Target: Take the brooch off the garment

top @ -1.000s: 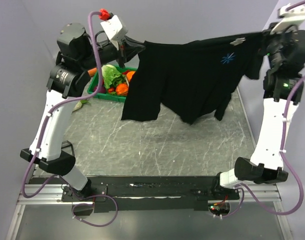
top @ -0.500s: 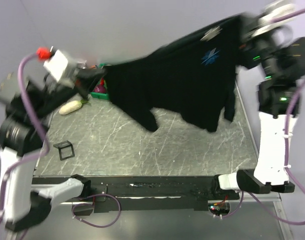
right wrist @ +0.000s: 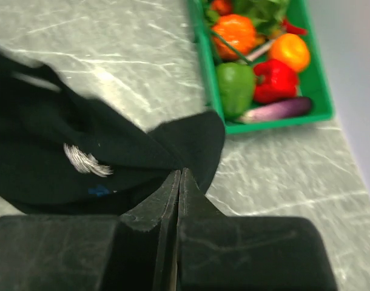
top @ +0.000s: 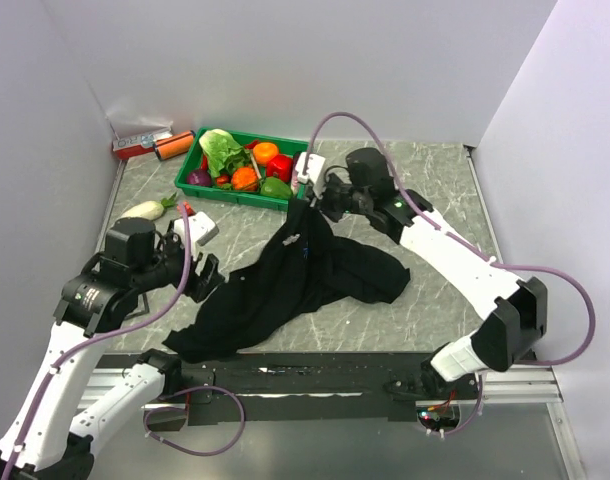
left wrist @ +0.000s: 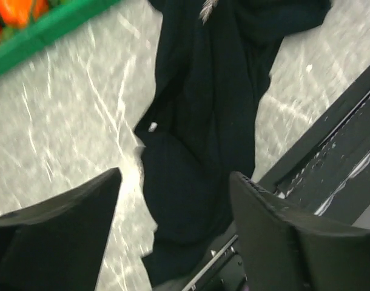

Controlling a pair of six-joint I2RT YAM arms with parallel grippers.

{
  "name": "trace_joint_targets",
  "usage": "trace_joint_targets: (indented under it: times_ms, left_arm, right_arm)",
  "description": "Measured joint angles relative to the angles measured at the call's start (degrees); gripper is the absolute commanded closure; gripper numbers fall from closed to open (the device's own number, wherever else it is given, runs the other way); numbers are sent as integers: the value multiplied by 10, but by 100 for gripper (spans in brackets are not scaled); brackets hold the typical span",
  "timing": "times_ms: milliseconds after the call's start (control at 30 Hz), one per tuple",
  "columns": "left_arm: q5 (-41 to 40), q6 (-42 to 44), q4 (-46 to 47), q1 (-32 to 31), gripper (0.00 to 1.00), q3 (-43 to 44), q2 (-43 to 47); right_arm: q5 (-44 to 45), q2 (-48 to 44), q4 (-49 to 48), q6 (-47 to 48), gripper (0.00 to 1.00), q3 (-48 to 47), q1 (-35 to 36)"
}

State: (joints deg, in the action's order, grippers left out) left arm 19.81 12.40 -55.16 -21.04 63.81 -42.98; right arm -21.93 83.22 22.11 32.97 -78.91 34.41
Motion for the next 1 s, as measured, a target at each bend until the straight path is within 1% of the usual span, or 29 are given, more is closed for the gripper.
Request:
trace_joint_targets:
  times_ms: [100, 200, 233, 367, 467, 667, 767, 800, 867, 900, 933, 967, 1000]
  left_arm:
    - [19, -3, 26, 0, 17, 30, -20]
    - [48, -27, 101, 0, 16, 65, -58]
    - [63, -42, 143, 0, 16, 72, -80]
    - [94, -89, 266, -4, 17, 73, -158]
    - [102, -113, 344, -16, 17, 73, -230]
    - [120, -143, 449, -53, 17, 73, -328]
    - [135, -151, 480, -67, 20, 77, -356]
    - [141, -151, 487, -70, 33, 80, -366]
    - [148, -152, 494, -75, 52, 83, -375]
    - [151, -151, 500, -76, 73, 83, -379]
    - [153, -152, 502, -76, 84, 83, -382]
    - [156, -151, 503, -77, 92, 84, -385]
    - [157, -147, 501, -77, 99, 85, -388]
  right_arm:
    - [1, 11, 2, -1, 100, -19, 9]
    - [4, 12, 2, -8, 100, -47, 9]
    - [5, 14, 3, -12, 100, -58, 10]
    - [10, 21, 13, -37, 100, -103, 11]
    - [14, 23, 15, -56, 100, -115, 12]
    - [19, 23, 29, -75, 100, -115, 18]
    - [20, 23, 32, -79, 100, -114, 19]
    - [20, 23, 33, -80, 100, -114, 20]
    - [20, 23, 33, -81, 100, -112, 21]
    - [20, 23, 33, -82, 100, -111, 21]
    - [20, 23, 33, -83, 100, -110, 22]
    - [20, 23, 33, -83, 100, -108, 22]
    - [20, 23, 34, -84, 95, -107, 22]
